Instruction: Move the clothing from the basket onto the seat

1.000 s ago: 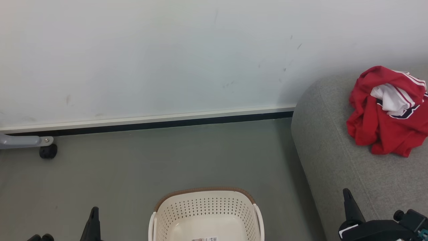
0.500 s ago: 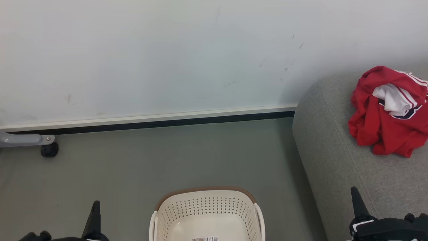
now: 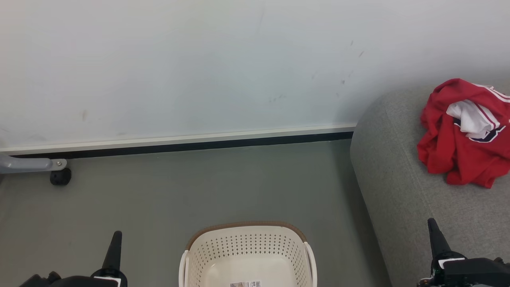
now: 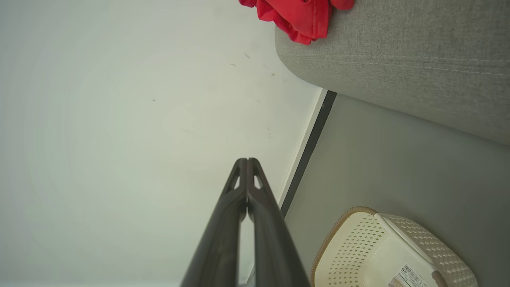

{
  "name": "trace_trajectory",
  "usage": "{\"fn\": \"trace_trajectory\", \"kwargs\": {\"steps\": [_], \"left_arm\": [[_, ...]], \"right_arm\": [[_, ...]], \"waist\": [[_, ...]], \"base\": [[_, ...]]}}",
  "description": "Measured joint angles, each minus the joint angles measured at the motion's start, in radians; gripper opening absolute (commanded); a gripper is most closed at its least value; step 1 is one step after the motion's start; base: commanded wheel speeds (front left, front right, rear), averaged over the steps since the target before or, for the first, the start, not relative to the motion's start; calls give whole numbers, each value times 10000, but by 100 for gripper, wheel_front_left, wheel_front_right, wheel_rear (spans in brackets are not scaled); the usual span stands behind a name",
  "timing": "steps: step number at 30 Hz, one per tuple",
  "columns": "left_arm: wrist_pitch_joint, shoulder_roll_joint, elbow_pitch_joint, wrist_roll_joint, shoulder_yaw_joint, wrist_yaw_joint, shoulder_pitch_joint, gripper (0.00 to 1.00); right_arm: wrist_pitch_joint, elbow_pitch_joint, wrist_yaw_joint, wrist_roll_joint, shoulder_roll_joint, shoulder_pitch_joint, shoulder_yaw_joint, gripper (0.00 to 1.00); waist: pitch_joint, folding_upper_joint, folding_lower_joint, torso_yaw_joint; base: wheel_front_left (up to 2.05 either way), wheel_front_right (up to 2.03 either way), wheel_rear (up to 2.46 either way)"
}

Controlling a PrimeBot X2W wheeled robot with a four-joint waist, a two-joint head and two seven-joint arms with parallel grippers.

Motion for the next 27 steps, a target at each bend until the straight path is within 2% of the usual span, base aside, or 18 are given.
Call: {"fn": "trace_trajectory", "kwargs": {"steps": [19, 27], "left_arm": [[658, -259, 397, -2451, 385, -447, -536, 0], [658, -293, 410, -2600, 393, -523, -613, 0]], "right_arm": [[671, 238, 443, 2429, 203, -96, -965, 0], [690, 242, 481, 2458, 217, -199, -993, 0]], "waist": [[39, 0, 0, 73], [39, 0, 0, 73]], "base": [[0, 0, 0], [0, 0, 0]]}}
